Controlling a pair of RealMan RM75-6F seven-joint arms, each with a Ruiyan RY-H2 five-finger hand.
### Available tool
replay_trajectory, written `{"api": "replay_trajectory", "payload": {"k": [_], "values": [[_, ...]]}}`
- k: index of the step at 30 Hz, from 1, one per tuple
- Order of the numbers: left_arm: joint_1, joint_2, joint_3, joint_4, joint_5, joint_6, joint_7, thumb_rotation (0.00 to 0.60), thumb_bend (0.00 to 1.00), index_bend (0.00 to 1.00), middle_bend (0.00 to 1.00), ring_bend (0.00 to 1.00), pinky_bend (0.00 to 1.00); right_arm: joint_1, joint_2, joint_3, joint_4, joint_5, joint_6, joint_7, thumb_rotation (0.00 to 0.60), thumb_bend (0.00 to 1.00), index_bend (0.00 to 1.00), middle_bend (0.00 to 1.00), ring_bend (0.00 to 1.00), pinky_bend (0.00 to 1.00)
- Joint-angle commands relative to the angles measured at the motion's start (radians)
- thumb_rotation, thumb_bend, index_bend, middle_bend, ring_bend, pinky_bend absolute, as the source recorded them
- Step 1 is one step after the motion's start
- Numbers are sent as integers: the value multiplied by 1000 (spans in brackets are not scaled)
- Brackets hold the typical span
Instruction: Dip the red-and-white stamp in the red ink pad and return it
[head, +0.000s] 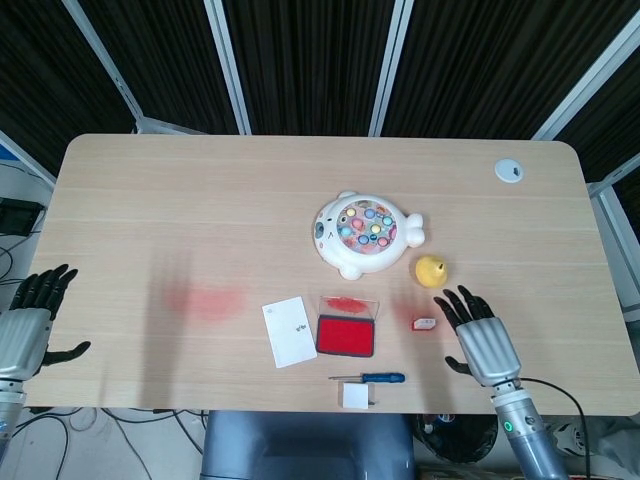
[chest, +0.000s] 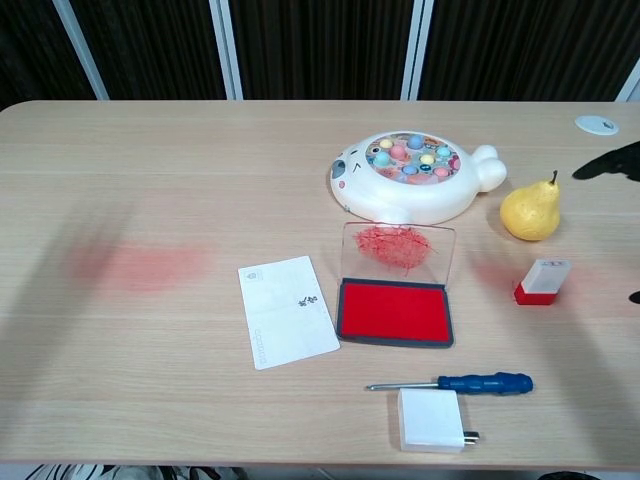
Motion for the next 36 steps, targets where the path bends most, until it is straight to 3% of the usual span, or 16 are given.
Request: {"api": "replay_trajectory", "payload": {"k": [1,17,36], "values": [[-2,3,0,-1,-2,-6,-3,600,7,0,0,0,0,22,-45,14,26,42,-29,-36,600,227,250,224,121,211],[-11,12,-5,-11,-30,-34,-19,600,8,0,0,0,0,80,-186,42,176,165,-88,-66,600,316,382,305,163,212],[-17,19,-6,-18,-50,-54,-22,600,8,0,0,0,0,120,-240,39,252,238,-123,-67,600,424,413,343,169,212]]}}
